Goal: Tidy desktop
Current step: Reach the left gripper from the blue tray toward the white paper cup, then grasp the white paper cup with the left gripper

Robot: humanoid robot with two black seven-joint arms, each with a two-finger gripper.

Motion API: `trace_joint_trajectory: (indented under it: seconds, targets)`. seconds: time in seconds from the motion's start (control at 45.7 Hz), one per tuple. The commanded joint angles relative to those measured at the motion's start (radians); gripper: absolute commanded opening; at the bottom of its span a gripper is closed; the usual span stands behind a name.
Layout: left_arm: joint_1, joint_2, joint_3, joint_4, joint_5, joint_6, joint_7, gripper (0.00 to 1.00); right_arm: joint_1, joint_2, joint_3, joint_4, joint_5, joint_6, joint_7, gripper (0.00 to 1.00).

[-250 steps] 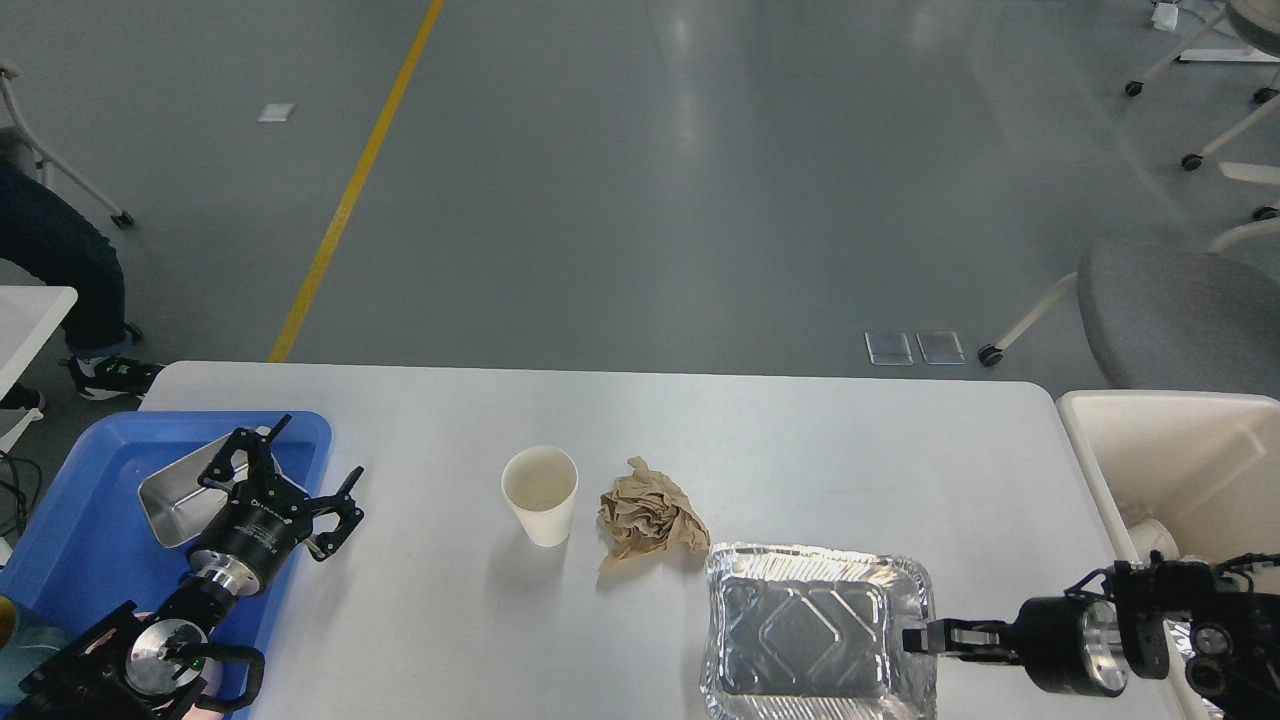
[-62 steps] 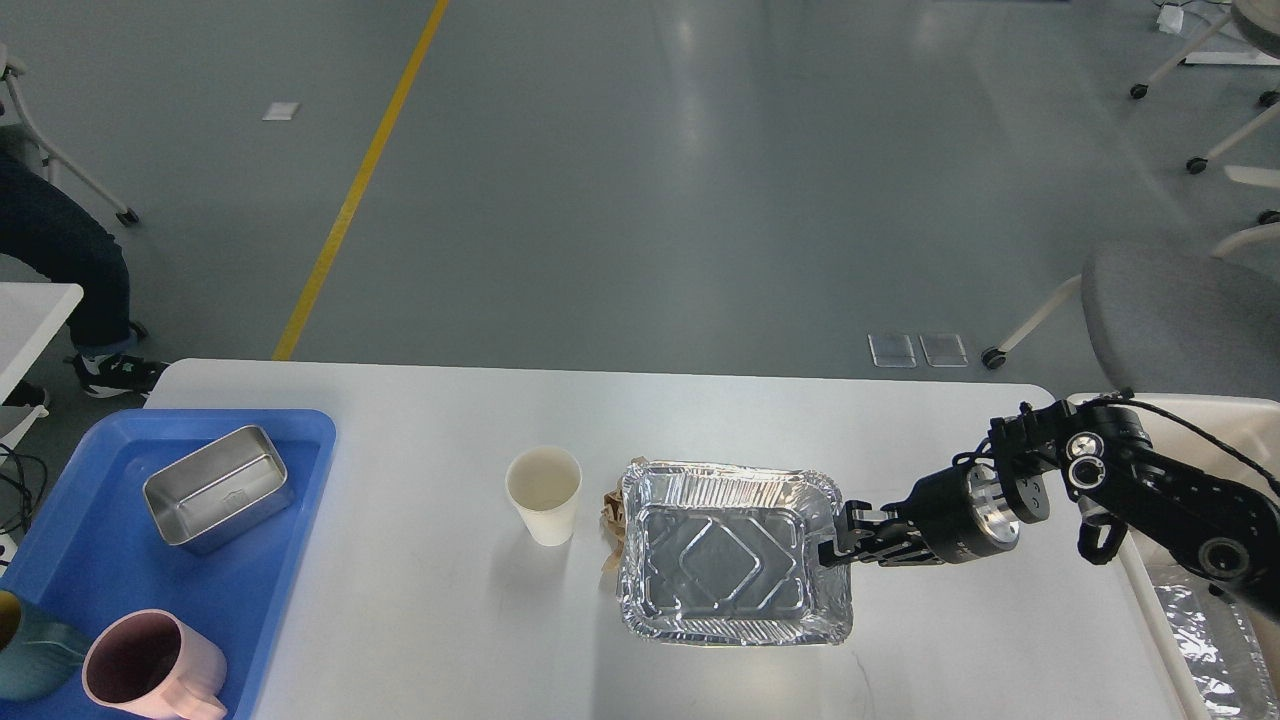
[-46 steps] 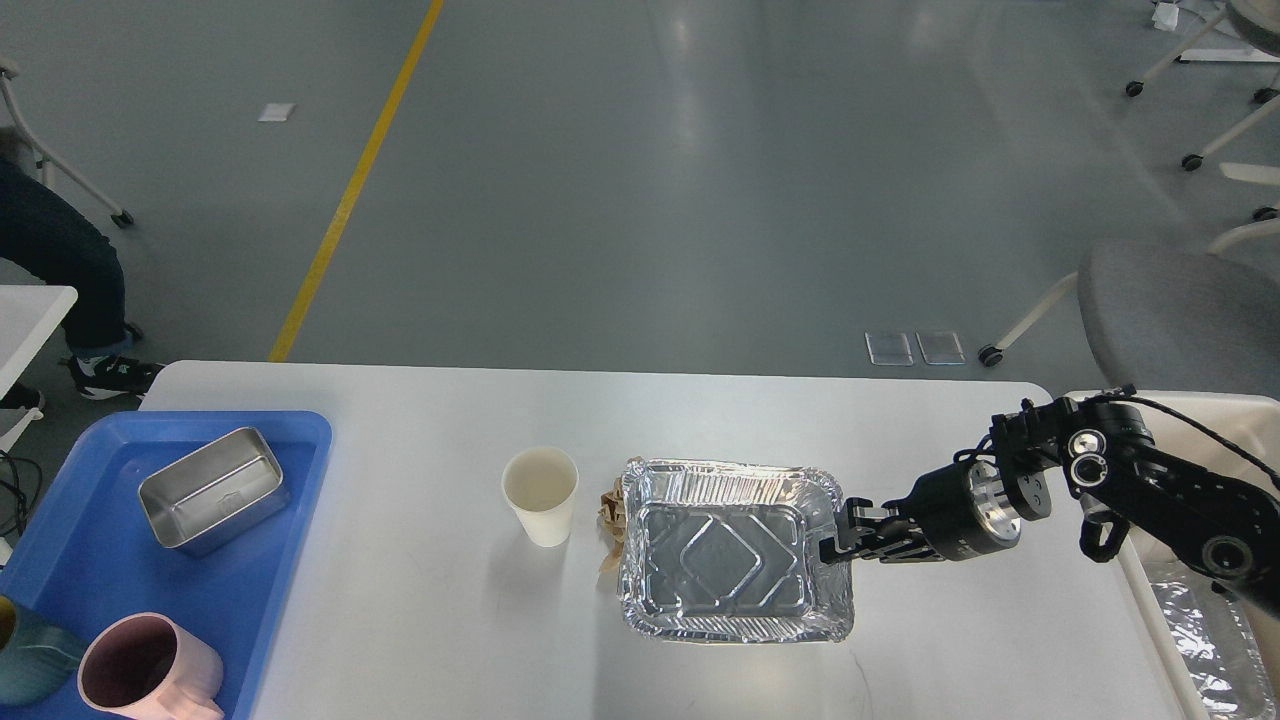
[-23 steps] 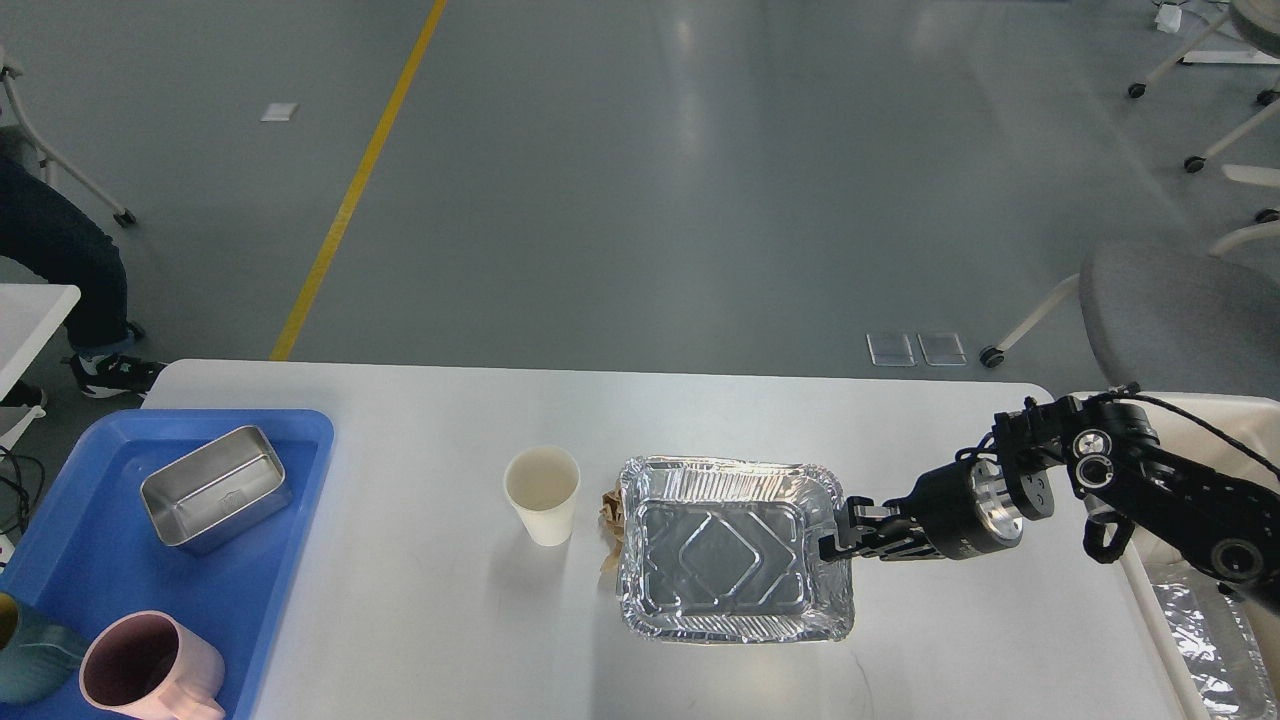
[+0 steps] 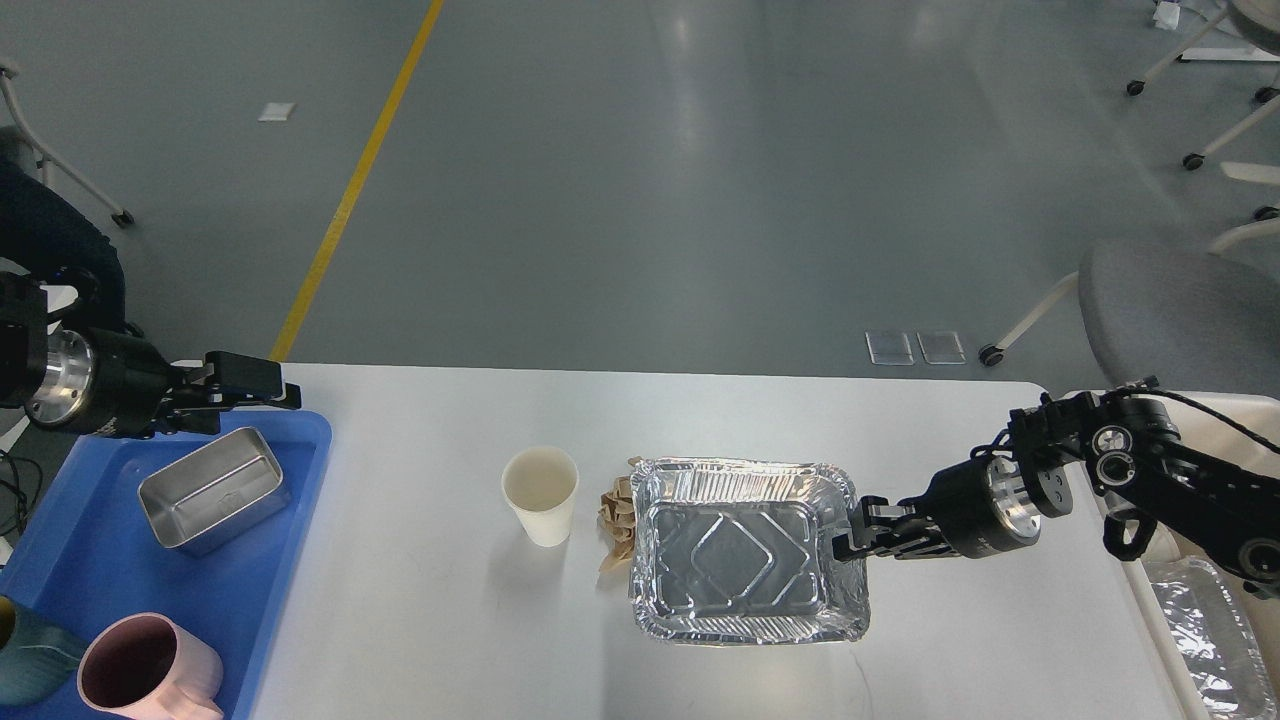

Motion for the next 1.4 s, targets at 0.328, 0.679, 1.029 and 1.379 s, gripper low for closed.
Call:
trace_joint_trajectory:
  seconds: [0.328,0.679,1.029,1.379]
  targets:
    - [-0.003,-0.254,0.003,0.163,0.091,-0.001,0.004,0.98,0.075,-0.124,-0.003,0.037,0.036,0.063,-0.009,0.0]
    - [-0.024,-0.551,0.003,0.331,0.159,0.002,0.004,0.98,0.067,-0.125,-0.003,0.054,0.036,0.063,-0.009,0.0]
    - [-0.023,-0.641,0.078,0.38,0.19,0.041,0.002,0.98,0.053,-0.124,-0.001,0.054,0.036,0.057,-0.009,0.0]
    - [-0.023,-0.657,0.113,0.418,0.193,0.133,-0.003,0.98,0.047,-0.116,-0.001,0.056,0.036,0.049,-0.009,0.0]
